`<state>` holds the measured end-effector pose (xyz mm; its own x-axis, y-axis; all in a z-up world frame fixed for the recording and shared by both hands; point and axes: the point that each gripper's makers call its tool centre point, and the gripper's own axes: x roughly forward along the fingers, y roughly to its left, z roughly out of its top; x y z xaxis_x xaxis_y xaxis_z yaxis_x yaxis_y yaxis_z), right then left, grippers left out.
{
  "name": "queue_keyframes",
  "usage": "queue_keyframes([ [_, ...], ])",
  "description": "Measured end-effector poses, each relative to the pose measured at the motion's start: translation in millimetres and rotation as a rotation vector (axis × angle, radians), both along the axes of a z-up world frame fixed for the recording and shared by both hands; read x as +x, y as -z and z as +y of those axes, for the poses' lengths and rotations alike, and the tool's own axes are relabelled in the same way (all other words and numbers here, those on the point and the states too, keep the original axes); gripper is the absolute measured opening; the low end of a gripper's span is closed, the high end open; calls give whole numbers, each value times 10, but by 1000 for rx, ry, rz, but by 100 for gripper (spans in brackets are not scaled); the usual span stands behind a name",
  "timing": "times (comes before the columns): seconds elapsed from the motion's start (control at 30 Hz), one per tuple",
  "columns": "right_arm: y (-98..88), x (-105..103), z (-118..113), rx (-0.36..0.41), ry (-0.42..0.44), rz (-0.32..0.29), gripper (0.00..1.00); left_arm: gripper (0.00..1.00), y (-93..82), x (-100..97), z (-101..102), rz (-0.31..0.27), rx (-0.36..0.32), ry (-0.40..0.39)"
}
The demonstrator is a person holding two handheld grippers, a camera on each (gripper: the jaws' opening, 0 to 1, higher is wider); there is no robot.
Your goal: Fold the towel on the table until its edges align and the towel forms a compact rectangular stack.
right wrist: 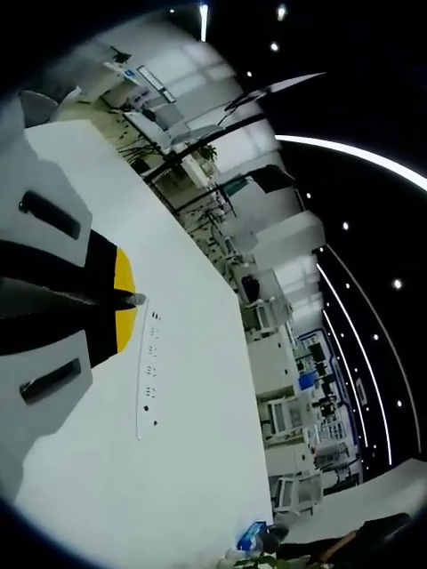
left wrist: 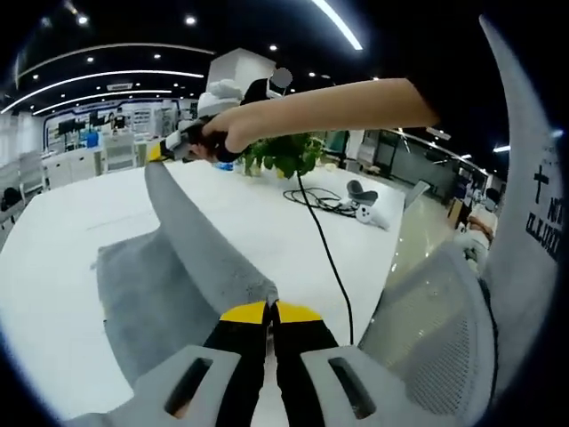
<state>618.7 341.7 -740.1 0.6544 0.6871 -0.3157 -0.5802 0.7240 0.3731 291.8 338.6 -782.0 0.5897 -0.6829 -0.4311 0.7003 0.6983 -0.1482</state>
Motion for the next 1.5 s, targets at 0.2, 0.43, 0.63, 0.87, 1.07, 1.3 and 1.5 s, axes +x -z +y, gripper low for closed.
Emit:
queue_keyframes([
  [0.2, 11, -25, 79, 4, 30, 6, 1, 2, 39, 7, 160, 18, -13, -34],
  [0.43, 21, -58, 292, 13, 28, 12, 1, 2, 54, -16, 356, 37, -29, -71],
  [0.63, 8, -70, 431, 7, 13, 1, 1, 2, 66, -27, 492, 45, -44, -89],
  [0.87, 115, -60, 550, 1, 11, 19, 1, 2, 168, -11, 620, 67, -50, -126],
  [1.07, 190, -46, 645, -10, 1, 29, 1, 2, 220, -3, 726, 79, -75, -165],
  [1.3, 317, -22, 776, -34, -14, 42, 1, 2, 305, 39, 833, 143, -160, -244],
  [1.5, 549, 47, 825, -55, -10, 64, 1, 2, 477, 77, 1000, 163, -143, -283],
])
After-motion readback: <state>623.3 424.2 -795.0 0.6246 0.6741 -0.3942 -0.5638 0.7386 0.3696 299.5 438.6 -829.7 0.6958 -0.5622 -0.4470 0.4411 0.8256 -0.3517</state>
